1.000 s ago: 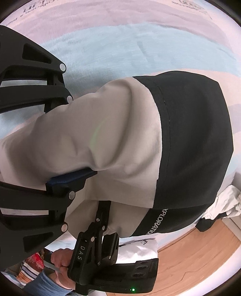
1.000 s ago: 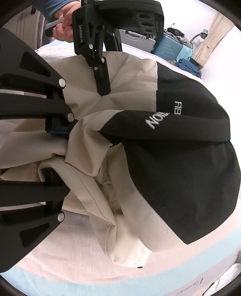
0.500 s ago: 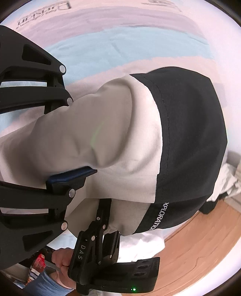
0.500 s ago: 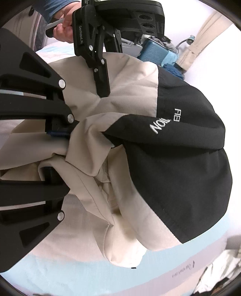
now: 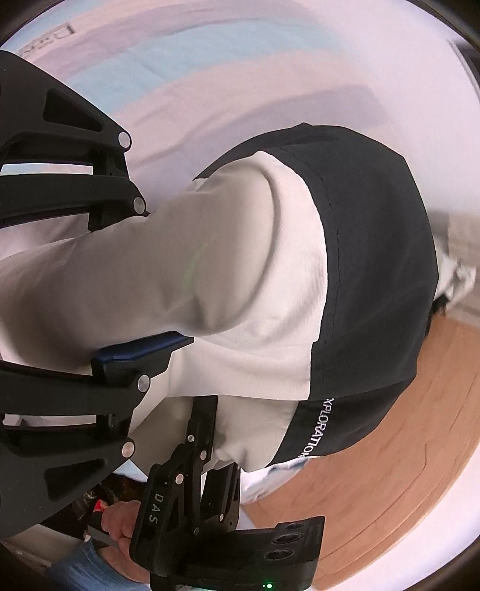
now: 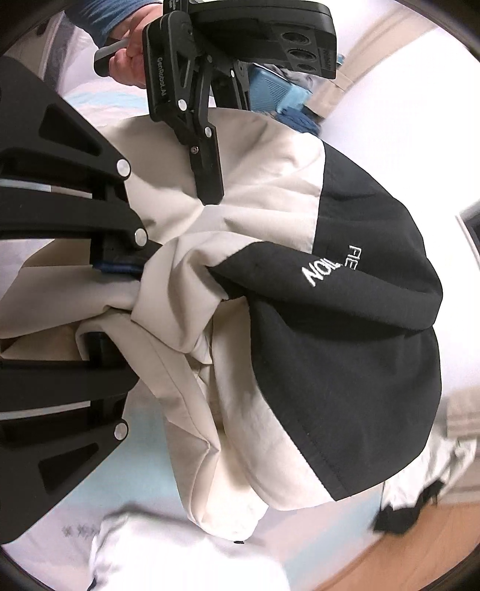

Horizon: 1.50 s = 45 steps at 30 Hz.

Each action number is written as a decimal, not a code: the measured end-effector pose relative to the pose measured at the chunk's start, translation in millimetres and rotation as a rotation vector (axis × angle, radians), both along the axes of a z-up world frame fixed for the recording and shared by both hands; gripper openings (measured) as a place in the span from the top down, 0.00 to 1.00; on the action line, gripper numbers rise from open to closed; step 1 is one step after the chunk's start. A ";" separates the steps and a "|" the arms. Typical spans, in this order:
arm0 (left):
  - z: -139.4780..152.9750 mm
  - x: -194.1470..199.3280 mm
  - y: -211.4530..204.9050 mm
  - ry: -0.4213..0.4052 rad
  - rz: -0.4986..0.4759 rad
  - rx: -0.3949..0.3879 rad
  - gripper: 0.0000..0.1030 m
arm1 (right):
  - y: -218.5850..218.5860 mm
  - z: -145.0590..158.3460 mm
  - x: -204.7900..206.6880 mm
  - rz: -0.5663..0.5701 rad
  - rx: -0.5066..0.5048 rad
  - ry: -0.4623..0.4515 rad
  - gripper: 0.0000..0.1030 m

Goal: Fold large clothes
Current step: 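Carry the jacket bundle toward the bed headboard with both grippers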

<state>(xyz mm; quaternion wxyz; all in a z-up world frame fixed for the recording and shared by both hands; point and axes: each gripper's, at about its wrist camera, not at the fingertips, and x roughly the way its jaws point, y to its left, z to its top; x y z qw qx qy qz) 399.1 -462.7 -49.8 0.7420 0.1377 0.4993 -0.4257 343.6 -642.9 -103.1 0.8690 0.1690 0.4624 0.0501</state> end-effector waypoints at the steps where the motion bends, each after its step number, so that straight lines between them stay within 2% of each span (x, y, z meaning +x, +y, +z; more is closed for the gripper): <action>1: 4.1 -4.0 -12.2 0.009 -0.016 -0.010 0.60 | -11.3 5.7 -9.6 -0.015 -0.006 0.000 0.80; 8: 28.9 -40.5 -99.2 0.019 -0.152 -0.058 0.61 | -82.2 43.7 -65.1 -0.113 -0.068 0.008 0.80; 13: 54.8 -72.0 -163.4 0.012 -0.241 -0.082 0.61 | -134.0 68.6 -102.8 -0.194 -0.101 0.014 0.81; 18: 86.7 -99.2 -224.9 0.009 -0.316 -0.108 0.61 | -186.8 105.8 -152.2 -0.287 -0.120 -0.002 0.81; 22: 117.2 -121.0 -296.3 0.005 -0.379 -0.145 0.61 | -218.8 138.6 -182.6 -0.355 -0.151 -0.012 0.81; 25: 131.4 -132.6 -328.0 0.013 -0.413 -0.188 0.61 | -245.1 165.2 -203.4 -0.405 -0.199 -0.012 0.81; 29: 142.9 -145.8 -369.4 0.038 -0.435 -0.239 0.61 | -270.5 181.5 -214.2 -0.455 -0.240 -0.004 0.81; 31: 132.4 -142.4 -388.2 0.053 -0.445 -0.256 0.61 | -282.6 178.3 -213.0 -0.467 -0.260 0.007 0.81; 34: 99.7 -133.9 -415.5 0.073 -0.450 -0.233 0.61 | -298.7 152.2 -195.6 -0.489 -0.254 0.046 0.81; 39: 20.2 -106.3 -455.1 0.100 -0.434 -0.115 0.61 | -332.6 69.1 -161.4 -0.495 -0.183 0.140 0.81; 42: -30.1 -86.8 -460.0 0.091 -0.411 -0.039 0.61 | -343.4 28.9 -142.9 -0.490 -0.132 0.165 0.81; 45: -66.5 -69.3 -458.6 0.072 -0.396 0.022 0.60 | -352.5 -13.7 -130.8 -0.487 -0.088 0.199 0.82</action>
